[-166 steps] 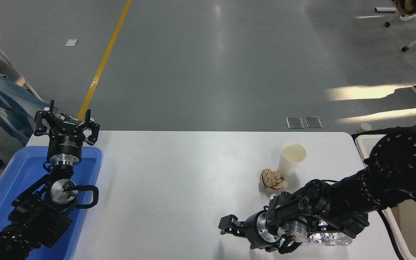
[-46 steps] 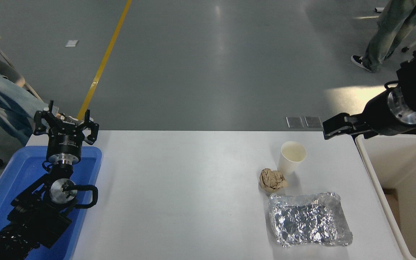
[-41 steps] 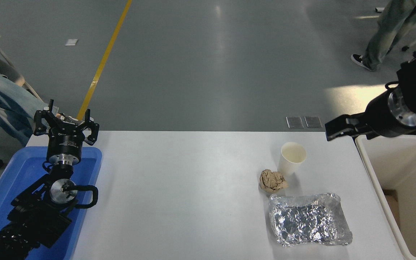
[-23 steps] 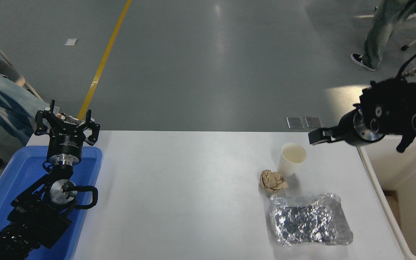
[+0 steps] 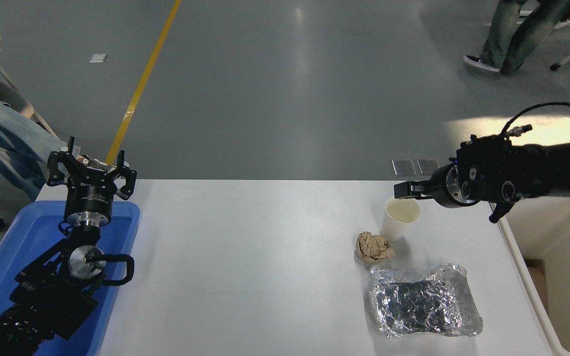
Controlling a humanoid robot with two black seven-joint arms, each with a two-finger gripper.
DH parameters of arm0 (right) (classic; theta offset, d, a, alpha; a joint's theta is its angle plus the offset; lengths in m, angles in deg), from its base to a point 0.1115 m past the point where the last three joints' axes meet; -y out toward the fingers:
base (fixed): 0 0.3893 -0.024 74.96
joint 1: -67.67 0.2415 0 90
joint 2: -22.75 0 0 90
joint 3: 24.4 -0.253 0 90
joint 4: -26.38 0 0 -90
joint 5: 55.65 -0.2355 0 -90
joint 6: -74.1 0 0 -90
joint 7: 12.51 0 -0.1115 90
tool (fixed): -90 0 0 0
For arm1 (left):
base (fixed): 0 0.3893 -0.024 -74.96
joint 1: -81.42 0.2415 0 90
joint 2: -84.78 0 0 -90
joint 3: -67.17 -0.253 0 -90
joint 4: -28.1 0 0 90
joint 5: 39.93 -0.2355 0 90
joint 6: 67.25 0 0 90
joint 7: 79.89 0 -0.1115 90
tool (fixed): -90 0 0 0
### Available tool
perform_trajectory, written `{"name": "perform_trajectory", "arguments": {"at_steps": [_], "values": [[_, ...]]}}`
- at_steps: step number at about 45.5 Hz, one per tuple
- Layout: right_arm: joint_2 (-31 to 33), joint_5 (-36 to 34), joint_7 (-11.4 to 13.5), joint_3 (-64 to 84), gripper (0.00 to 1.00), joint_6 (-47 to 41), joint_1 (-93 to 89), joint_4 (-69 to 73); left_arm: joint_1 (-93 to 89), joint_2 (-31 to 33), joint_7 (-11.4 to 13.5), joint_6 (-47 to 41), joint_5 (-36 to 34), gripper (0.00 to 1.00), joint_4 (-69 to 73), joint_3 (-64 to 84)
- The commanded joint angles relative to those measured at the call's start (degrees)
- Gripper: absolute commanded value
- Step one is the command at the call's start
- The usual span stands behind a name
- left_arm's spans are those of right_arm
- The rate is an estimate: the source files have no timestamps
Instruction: Pick up paper cup place in dustbin
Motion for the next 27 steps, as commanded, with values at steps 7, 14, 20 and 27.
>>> {"name": "perform_trajectory", "arguments": {"at_steps": [7, 14, 20, 27], "values": [[-1.5, 0.0, 1.9, -2.3, 0.78, 3.4, -6.8, -4.8, 0.0, 0.0, 0.0, 0.0, 0.0, 0.99, 0.0, 0.0], [-1.6, 0.0, 2.2, -3.2, 0.66, 3.9, -9.0, -6.2, -0.1, 0.0, 0.1, 0.0, 0.0, 0.99, 0.0, 0.0], [-1.4, -0.2, 2.4, -3.6, 0.52, 4.0, -9.0, -6.2, -0.1, 0.0, 0.1, 0.0, 0.0, 0.99, 0.0, 0.0], [-1.2, -0.3, 2.4, -3.9, 0.00, 3.5, -8.8, -6.1, -0.1, 0.0, 0.0, 0.0, 0.0, 0.99, 0.0, 0.0]]}}
